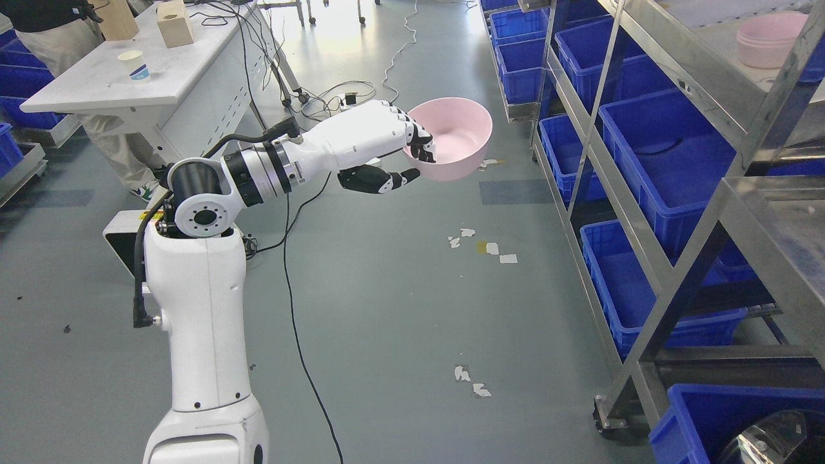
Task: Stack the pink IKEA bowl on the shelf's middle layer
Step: 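Hold the pink bowl raised in the left hand while driving to the shelf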
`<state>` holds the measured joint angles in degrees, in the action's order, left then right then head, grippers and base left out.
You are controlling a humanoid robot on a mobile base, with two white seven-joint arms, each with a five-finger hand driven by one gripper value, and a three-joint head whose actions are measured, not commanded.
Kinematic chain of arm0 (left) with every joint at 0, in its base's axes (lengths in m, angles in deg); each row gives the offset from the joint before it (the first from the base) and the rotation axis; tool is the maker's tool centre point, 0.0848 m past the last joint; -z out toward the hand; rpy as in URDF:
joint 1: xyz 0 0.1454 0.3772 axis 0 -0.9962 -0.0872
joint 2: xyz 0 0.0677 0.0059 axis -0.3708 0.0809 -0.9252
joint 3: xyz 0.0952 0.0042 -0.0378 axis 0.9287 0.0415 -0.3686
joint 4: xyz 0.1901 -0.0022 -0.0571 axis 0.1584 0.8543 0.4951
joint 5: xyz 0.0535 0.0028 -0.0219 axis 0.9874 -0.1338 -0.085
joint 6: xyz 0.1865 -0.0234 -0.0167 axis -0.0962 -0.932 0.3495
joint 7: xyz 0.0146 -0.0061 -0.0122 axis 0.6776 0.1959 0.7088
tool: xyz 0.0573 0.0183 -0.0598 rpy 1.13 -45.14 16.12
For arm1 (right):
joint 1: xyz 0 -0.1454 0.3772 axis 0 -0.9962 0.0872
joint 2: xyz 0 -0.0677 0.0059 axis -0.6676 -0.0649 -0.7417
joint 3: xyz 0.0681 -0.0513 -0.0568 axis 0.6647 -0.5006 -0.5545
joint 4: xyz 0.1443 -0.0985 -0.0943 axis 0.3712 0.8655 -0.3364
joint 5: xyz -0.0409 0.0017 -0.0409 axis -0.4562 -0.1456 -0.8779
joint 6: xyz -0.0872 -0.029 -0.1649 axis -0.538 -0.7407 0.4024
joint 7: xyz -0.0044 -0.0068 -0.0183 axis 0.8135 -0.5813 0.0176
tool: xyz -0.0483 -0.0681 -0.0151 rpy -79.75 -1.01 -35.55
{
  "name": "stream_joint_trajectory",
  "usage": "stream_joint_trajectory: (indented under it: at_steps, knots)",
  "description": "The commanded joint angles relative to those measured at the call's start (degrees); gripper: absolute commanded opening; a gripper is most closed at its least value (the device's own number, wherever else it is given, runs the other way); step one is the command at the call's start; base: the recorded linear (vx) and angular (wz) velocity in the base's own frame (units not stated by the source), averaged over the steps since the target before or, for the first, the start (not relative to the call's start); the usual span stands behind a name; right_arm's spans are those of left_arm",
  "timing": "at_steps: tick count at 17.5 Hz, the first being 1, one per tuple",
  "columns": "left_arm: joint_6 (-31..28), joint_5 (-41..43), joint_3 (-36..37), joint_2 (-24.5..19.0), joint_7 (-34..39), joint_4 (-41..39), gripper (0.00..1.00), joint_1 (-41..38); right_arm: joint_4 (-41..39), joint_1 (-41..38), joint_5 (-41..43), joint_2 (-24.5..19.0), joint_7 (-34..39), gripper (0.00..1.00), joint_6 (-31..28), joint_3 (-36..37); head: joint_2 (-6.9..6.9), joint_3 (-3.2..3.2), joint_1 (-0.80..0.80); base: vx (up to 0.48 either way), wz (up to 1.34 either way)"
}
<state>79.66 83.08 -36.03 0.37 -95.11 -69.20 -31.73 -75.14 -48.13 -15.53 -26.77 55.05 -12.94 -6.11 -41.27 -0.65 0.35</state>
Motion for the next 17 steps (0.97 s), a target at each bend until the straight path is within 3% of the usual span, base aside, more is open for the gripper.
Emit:
stream_joint_trajectory:
  at_steps: [1, 9, 17]
  knots:
    - [0.1, -0.05, -0.76, -0.84, 0.03, -1.75, 0.01, 0.41, -1.0, -0.25, 0.0, 1.0, -0.1, 1.0, 0.02, 0.0, 0.0, 0.0, 0.0, 0.0, -0.01]
    - [-0.43, -0.05, -0.05, -0.84, 0.82, -1.75, 0.01, 3.05, -1.0, -0.16, 0.0, 1.0, -0.1, 1.0, 0.02, 0.0, 0.0, 0.0, 0.0, 0.069, 0.17]
    - [-0.43, -0.05, -0.05, -0.84, 1.26, -1.75, 0.01, 2.96, -1.0, -0.25, 0.0, 1.0, -0.1, 1.0, 0.02, 0.0, 0.0, 0.0, 0.0, 0.298, 0.11]
